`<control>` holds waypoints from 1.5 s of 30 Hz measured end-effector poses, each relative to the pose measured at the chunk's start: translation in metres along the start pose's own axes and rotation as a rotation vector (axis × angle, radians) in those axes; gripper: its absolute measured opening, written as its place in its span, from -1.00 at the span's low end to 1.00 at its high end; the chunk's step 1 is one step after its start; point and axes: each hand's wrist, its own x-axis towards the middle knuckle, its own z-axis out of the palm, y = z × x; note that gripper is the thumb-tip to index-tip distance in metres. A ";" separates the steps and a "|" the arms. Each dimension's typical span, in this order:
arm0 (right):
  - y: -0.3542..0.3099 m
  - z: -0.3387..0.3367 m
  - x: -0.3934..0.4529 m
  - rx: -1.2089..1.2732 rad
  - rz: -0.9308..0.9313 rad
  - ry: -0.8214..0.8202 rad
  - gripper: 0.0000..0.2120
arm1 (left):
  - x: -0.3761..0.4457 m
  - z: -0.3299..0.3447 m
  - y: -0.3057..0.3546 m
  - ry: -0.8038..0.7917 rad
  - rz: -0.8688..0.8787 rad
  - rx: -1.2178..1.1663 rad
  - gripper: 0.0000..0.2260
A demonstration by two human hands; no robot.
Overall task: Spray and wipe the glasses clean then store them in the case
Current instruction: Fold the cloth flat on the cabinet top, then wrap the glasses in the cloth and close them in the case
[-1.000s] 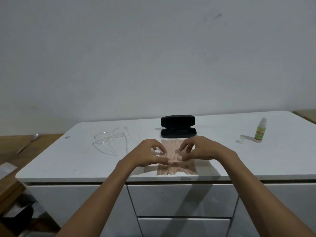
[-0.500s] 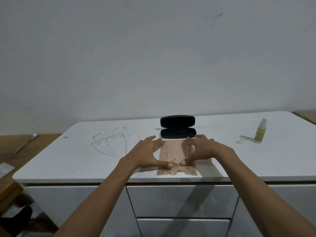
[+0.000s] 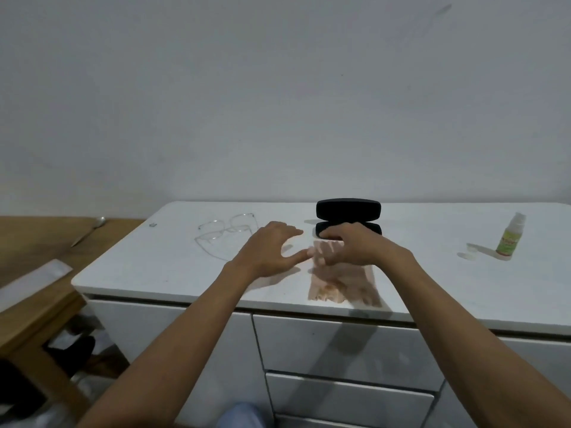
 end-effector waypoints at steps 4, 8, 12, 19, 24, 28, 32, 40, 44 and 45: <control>-0.046 0.020 0.029 0.118 -0.141 0.061 -0.45 | -0.020 -0.028 -0.029 0.229 -0.035 -0.006 -0.58; -0.081 0.042 0.060 0.116 -0.243 0.092 -0.54 | -0.044 -0.046 -0.062 0.330 -0.127 0.002 -0.76; -0.097 0.055 0.081 0.106 -0.252 0.102 -0.48 | -0.064 -0.050 -0.094 0.371 -0.232 0.043 -0.58; -0.099 0.066 0.103 -0.032 -0.221 0.174 -0.44 | -0.063 -0.046 -0.129 0.236 -0.300 0.283 -0.69; -0.092 0.081 0.109 0.032 -0.210 0.263 -0.63 | -0.055 -0.042 -0.139 0.256 -0.262 0.358 -0.82; -0.093 0.086 0.112 0.077 -0.214 0.408 -0.72 | -0.050 -0.039 -0.142 0.425 -0.231 0.314 -0.92; -0.090 0.073 0.108 0.212 -0.201 0.573 -0.77 | -0.035 -0.043 -0.124 0.609 -0.308 0.073 -0.87; -0.032 0.011 0.064 0.339 -0.160 0.752 -0.85 | 0.016 -0.039 -0.059 0.591 -0.293 -0.306 -0.88; 0.009 -0.009 0.031 0.305 -0.077 0.791 -0.81 | 0.040 -0.025 -0.018 0.461 -0.239 -0.396 -0.94; 0.018 -0.013 0.023 0.295 -0.053 0.794 -0.81 | 0.044 -0.021 -0.010 0.426 -0.220 -0.406 -0.96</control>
